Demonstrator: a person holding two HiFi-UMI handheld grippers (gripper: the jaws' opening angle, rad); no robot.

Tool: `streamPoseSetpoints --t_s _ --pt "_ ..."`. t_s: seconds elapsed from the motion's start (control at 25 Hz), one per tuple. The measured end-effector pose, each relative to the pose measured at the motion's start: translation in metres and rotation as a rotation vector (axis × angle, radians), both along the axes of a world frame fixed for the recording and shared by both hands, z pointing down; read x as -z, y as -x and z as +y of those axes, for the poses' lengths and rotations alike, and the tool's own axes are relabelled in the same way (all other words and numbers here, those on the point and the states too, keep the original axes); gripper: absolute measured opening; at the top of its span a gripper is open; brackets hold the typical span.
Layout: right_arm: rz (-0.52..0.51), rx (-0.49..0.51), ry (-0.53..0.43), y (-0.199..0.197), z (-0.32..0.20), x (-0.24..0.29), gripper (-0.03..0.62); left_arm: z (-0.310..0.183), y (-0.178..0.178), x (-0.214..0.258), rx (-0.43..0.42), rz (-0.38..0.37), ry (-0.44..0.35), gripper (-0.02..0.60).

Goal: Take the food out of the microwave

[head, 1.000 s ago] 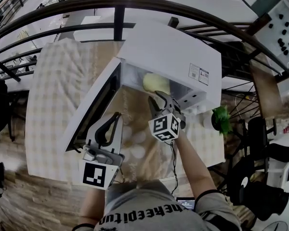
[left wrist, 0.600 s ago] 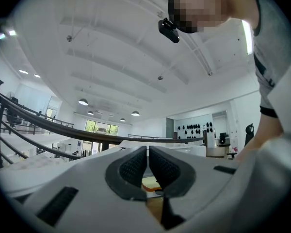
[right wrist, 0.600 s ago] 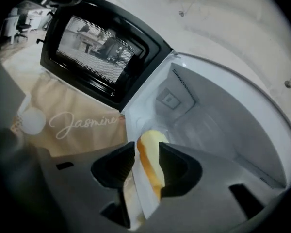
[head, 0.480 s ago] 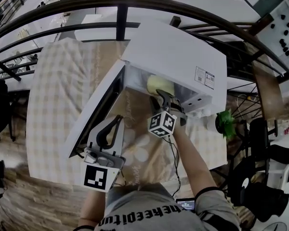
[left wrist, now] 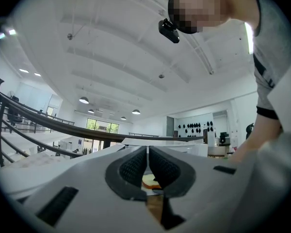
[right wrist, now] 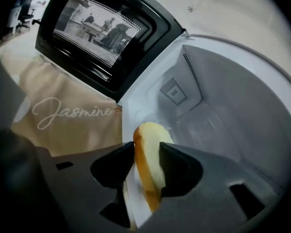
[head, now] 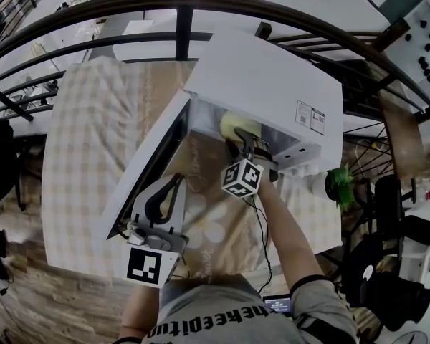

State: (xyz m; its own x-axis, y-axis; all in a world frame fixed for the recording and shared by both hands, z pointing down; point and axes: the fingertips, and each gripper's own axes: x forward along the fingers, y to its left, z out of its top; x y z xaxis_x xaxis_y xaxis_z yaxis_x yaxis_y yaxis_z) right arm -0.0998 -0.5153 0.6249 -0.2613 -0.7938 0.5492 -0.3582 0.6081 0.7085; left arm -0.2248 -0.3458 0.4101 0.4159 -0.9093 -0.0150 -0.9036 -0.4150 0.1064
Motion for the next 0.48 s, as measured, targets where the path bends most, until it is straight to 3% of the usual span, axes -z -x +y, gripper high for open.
streamPoseSetpoints --t_s 0.48 --pt "0.037 0.008 -0.010 0.0029 0.0083 0.0079 0.109 0.0007 0.0049 -0.0016 0.012 0.008 0.011 0.015"
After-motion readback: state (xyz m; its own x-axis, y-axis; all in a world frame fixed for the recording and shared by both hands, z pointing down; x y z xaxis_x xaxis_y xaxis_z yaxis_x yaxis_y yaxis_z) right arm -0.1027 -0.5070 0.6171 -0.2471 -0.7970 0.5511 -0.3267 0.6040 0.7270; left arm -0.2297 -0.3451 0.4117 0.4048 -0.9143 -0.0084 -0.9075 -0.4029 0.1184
